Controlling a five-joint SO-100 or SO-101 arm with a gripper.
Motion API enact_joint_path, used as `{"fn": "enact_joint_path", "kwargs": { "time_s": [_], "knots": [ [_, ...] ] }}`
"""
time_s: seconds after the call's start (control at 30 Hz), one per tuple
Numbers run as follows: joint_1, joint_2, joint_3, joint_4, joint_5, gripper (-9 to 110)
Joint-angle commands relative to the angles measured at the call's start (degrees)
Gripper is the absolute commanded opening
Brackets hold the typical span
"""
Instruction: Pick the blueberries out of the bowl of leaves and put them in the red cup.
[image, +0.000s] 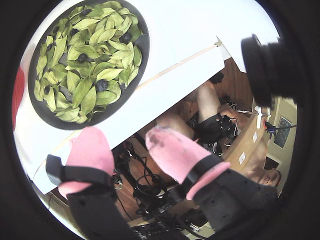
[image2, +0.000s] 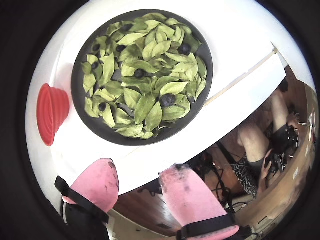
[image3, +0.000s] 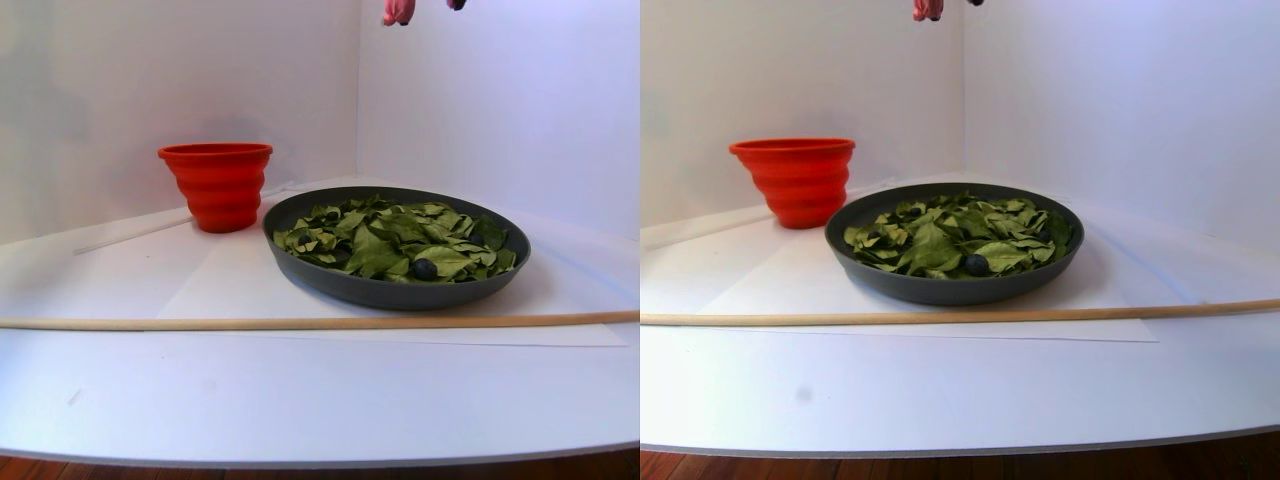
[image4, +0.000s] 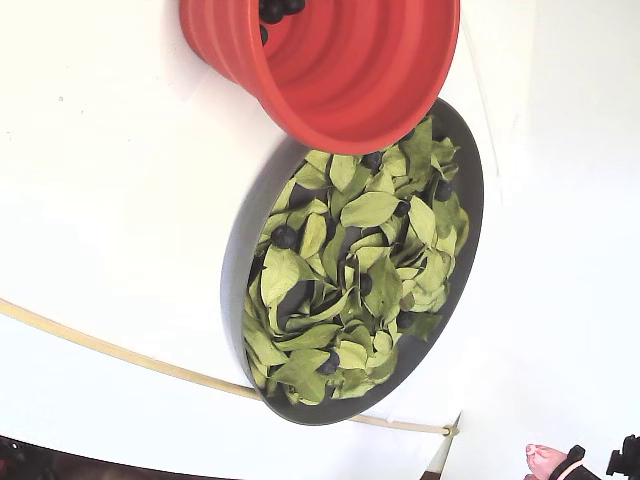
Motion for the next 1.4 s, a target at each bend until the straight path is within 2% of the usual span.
{"fn": "enact_joint_path", "kwargs": {
  "time_s": [0.0,0.67,1.37],
  "knots": [
    [-0.4,0.2,-0.4,-2.7,0.8,17],
    [-2.3,-5.4,4.5,-15.7,1.1,17],
    [-4.7,-18.3,5.2,-27.9,0.9,18]
  ]
}}
